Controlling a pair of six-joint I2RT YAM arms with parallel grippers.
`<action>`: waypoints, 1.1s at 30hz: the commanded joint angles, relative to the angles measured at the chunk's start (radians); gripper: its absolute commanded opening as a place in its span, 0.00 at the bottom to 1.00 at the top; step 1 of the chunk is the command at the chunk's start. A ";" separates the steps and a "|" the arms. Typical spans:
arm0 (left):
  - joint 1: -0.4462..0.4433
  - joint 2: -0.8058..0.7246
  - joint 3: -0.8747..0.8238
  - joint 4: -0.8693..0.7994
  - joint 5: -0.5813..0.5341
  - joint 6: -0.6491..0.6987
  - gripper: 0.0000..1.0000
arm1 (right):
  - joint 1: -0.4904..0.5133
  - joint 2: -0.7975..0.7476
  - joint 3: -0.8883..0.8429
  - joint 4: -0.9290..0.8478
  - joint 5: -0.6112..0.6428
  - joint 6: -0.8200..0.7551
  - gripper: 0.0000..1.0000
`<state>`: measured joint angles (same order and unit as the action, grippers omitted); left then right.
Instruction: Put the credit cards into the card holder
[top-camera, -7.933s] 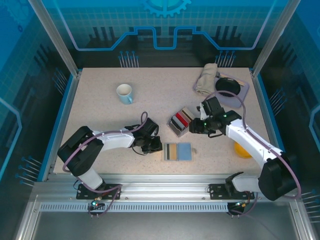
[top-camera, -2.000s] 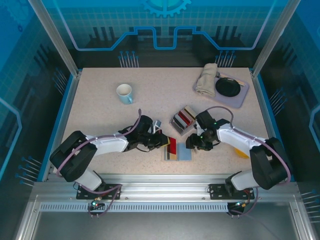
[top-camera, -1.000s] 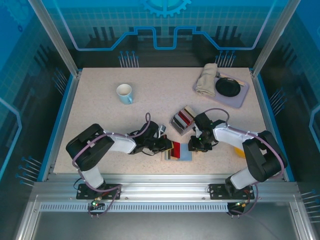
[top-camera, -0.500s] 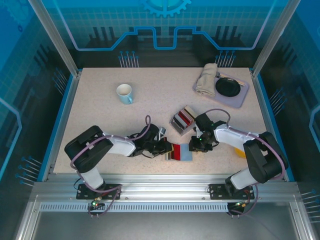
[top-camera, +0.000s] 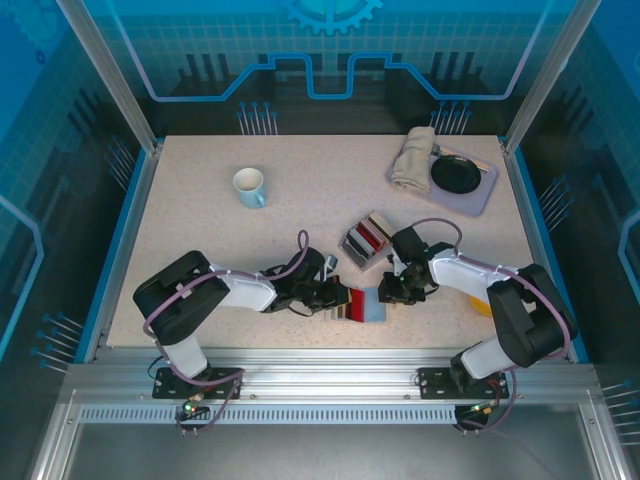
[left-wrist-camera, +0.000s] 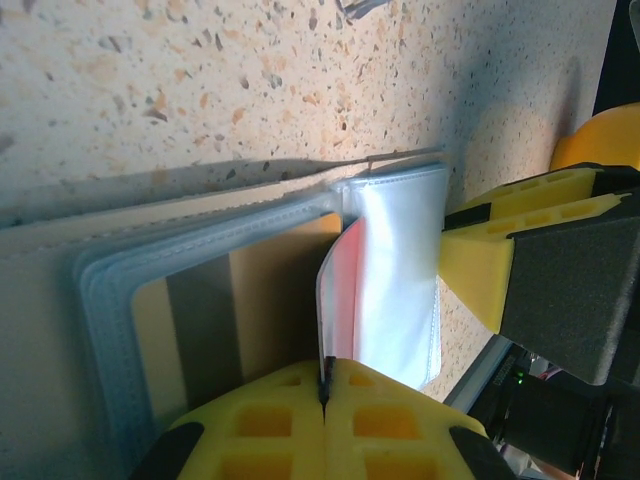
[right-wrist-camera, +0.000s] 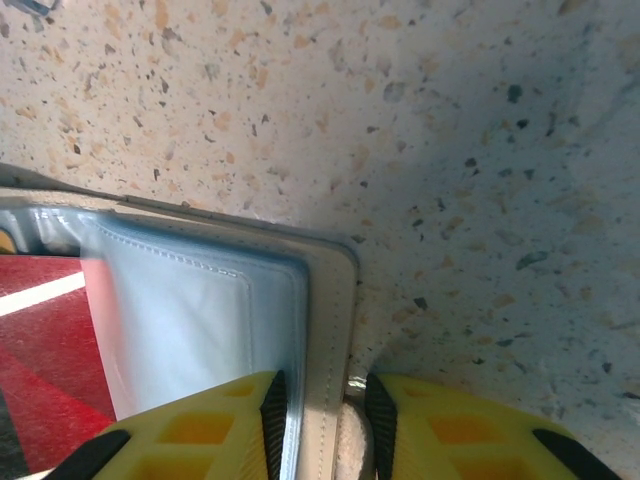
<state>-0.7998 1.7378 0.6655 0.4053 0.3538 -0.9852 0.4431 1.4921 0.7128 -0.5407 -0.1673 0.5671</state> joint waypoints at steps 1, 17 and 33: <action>-0.017 0.031 0.013 -0.030 -0.035 0.017 0.04 | 0.006 0.048 -0.047 0.037 -0.040 0.011 0.31; -0.017 0.039 -0.012 0.105 -0.079 -0.110 0.04 | -0.005 0.033 -0.060 0.042 -0.043 0.016 0.30; -0.020 0.067 0.033 -0.029 0.028 -0.028 0.03 | -0.029 0.021 -0.070 0.044 -0.049 0.010 0.30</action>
<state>-0.8082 1.7973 0.6937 0.4862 0.3489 -1.0595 0.4175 1.4765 0.6880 -0.5140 -0.1978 0.5751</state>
